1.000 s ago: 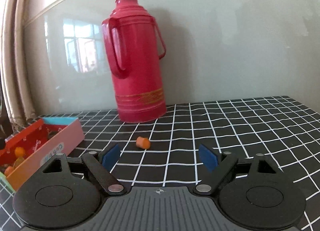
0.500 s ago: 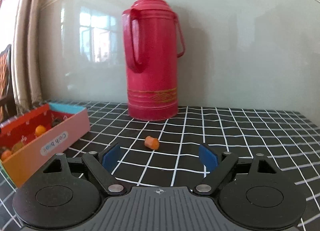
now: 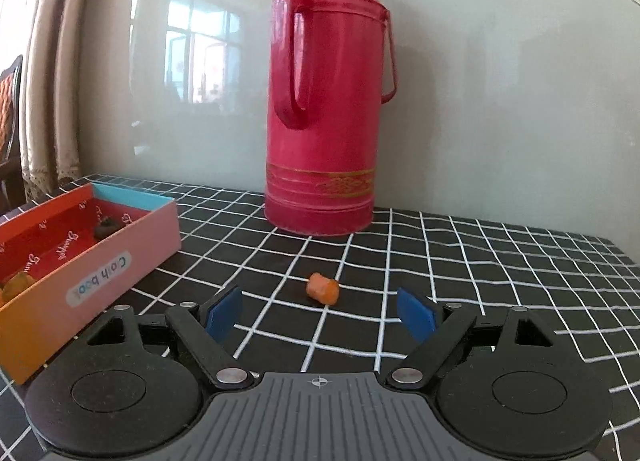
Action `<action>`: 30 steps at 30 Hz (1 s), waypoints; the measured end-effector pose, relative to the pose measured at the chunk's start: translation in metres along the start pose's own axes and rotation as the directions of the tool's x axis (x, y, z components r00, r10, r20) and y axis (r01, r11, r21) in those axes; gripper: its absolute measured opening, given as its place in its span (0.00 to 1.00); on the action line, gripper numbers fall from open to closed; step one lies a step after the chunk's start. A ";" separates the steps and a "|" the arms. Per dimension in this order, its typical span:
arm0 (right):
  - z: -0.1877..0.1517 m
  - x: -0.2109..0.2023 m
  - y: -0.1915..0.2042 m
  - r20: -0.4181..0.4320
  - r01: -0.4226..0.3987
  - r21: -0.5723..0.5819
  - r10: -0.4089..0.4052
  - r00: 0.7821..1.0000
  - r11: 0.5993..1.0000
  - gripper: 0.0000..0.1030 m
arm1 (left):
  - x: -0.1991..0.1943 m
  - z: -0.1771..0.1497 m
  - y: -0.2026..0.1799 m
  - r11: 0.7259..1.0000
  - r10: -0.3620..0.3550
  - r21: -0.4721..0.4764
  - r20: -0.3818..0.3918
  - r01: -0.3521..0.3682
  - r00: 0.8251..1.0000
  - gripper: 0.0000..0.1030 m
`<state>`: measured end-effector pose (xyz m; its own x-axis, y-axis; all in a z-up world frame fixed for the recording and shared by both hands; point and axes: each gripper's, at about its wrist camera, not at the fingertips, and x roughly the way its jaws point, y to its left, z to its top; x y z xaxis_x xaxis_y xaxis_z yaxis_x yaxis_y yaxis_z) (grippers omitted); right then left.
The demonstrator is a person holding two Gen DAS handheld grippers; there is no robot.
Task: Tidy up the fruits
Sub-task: 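Move the right tool to the carrot piece and grasp it, then carry the carrot piece with the right tool into the box and release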
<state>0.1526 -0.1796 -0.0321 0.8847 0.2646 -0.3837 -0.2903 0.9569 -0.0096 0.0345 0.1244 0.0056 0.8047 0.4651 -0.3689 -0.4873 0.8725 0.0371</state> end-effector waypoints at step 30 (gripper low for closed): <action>0.014 0.089 -0.010 -0.212 0.061 0.114 -0.035 0.977 0.992 0.23 | 0.021 0.003 0.024 0.998 0.032 -0.053 -0.042 -0.034 0.999 0.93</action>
<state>0.2393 -0.1644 -0.0533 0.7972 0.1991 -0.5699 -0.1929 0.9786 0.0721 0.0410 0.1554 0.0012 0.7739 0.4860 -0.4059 -0.5317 0.8469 0.0002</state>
